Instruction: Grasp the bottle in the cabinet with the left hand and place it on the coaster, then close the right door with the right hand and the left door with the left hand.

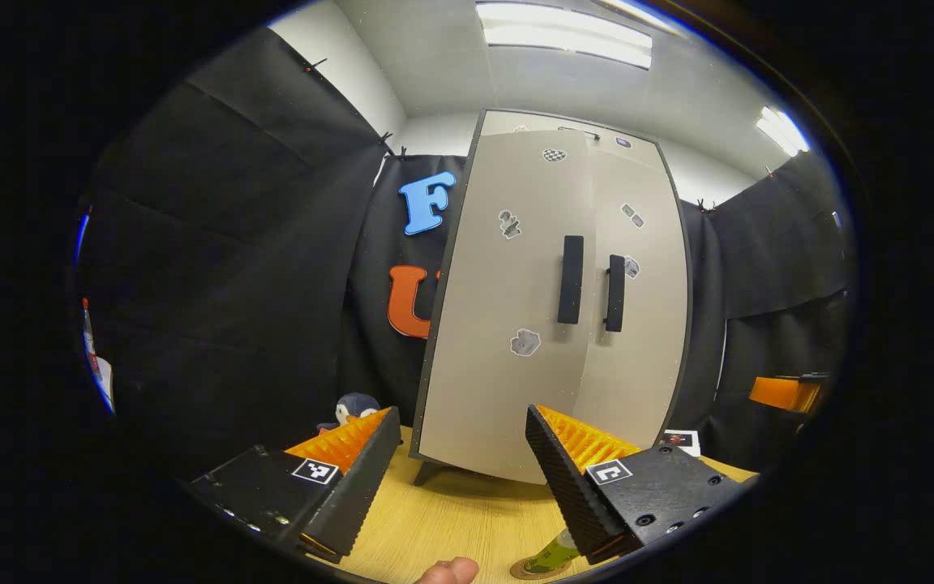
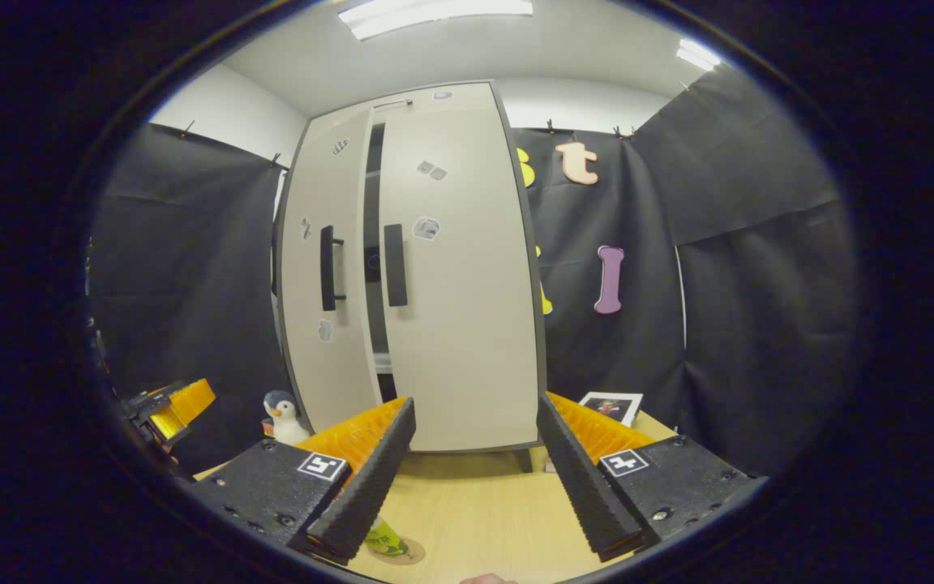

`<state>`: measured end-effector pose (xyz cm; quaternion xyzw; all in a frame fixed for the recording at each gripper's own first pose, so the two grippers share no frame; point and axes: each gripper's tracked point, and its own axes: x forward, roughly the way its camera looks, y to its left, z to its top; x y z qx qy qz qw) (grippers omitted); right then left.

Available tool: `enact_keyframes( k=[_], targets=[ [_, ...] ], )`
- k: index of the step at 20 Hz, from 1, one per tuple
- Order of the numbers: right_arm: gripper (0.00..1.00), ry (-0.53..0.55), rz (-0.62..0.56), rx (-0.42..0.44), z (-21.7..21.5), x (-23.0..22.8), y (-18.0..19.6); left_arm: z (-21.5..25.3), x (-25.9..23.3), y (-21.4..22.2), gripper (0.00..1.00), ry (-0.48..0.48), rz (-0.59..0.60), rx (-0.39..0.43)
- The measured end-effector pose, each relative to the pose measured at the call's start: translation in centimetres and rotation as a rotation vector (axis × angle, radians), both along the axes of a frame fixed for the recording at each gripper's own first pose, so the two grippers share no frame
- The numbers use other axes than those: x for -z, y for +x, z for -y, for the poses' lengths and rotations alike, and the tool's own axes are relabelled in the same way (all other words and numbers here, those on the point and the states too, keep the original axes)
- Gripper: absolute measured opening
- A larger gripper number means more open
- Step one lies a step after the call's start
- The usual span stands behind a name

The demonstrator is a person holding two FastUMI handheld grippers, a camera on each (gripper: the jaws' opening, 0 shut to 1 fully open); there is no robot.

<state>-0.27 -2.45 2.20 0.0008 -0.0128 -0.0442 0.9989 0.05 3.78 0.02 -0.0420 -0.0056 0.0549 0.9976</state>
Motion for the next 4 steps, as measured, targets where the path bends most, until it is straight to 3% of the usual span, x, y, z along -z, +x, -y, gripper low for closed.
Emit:
enact_keyframes(
  k=[1,4],
  targets=[
    [0.99,-0.004,0.001,0.001,-0.05,-0.10,-0.02,-0.11,0.01,-0.16,0.95,-0.006,0.000,-0.002],
    [0.99,-0.005,-0.001,-0.002,-0.09,0.07,-0.14,-0.73,0.27,-0.11,0.95,0.002,-0.006,-0.017]
  ],
)
